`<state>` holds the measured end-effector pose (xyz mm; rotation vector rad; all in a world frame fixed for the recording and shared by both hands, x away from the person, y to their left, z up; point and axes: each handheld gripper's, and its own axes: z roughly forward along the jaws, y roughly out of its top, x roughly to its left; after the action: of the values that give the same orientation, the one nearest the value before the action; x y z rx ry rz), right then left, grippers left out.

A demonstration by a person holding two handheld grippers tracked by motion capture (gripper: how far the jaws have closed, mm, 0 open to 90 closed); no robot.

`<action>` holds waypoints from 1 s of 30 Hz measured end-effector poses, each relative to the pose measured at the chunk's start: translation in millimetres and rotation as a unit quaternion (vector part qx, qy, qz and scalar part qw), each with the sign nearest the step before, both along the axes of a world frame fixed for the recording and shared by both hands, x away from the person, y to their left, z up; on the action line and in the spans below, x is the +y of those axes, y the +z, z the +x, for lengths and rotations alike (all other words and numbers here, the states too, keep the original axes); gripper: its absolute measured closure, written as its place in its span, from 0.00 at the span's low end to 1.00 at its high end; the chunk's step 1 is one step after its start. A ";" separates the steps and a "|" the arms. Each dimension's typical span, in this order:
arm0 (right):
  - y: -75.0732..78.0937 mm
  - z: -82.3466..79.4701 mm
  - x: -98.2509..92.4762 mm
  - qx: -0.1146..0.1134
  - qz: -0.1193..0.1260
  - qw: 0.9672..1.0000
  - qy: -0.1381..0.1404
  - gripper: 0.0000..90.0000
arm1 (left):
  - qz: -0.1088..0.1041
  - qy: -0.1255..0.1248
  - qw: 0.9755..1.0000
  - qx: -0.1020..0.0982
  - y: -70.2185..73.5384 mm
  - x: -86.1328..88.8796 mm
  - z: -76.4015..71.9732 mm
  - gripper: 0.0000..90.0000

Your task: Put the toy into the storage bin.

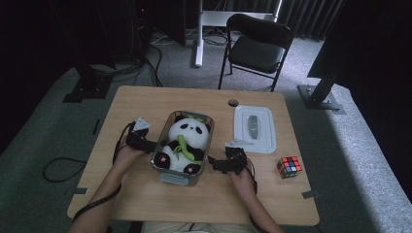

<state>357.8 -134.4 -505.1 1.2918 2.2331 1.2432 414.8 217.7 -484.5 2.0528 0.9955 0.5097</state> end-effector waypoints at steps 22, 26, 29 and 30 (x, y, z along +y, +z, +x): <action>5.4 7.0 -36.9 -0.005 -0.021 1.000 -0.008 0.15 | 0.014 -0.031 0.999 0.016 1.4 -37.7 -17.1 0.01; 8.8 6.1 -43.1 -0.005 -0.019 1.000 -0.014 0.15 | 0.006 -0.041 0.999 0.024 0.3 -43.5 -17.9 0.01; 14.8 2.6 -50.7 -0.014 -0.007 1.000 -0.017 0.15 | 0.002 -0.050 0.998 0.032 -1.2 -47.4 -19.3 0.01; 17.4 1.2 -53.6 -0.016 -0.002 1.000 -0.017 0.15 | 0.002 -0.051 0.998 0.030 -1.4 -49.0 -20.6 0.01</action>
<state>359.1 -188.0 -487.7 1.2932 2.1821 1.2381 394.2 168.7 -485.9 2.1215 0.9203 0.3996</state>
